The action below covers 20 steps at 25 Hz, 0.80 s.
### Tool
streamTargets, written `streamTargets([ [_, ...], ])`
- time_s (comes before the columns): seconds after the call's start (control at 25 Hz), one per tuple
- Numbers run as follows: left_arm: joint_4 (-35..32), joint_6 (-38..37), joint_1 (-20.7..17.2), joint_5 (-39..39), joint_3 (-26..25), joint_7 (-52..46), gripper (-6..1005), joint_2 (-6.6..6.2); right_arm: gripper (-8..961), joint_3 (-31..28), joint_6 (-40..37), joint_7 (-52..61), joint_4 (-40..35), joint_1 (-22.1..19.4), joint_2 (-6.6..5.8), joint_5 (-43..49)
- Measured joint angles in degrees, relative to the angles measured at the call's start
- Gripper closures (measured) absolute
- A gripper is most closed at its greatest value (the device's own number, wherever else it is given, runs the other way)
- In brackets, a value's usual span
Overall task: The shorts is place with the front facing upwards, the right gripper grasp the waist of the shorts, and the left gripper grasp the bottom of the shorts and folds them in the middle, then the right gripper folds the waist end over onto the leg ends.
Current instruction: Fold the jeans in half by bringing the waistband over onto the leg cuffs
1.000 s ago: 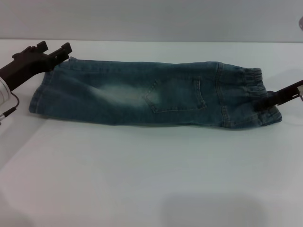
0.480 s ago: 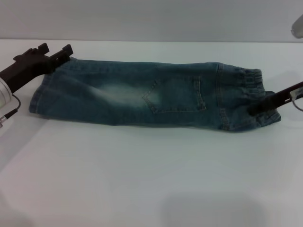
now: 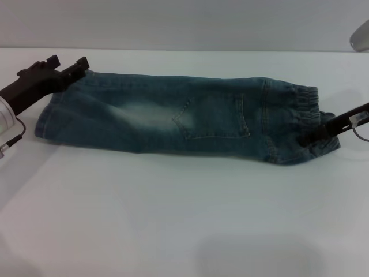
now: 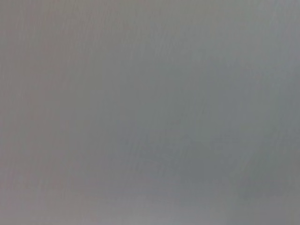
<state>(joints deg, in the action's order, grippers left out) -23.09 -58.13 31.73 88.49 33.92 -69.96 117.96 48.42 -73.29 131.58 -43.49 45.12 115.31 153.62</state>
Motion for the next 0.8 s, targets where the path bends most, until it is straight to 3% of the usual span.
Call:
streamTargets([
  [0.8, 0.7, -0.2, -0.4, -0.8, 0.0, 0.3, 175, -0.07, 281, 0.0, -6.9, 0.3, -5.4, -1.9, -0.45, 0.4],
])
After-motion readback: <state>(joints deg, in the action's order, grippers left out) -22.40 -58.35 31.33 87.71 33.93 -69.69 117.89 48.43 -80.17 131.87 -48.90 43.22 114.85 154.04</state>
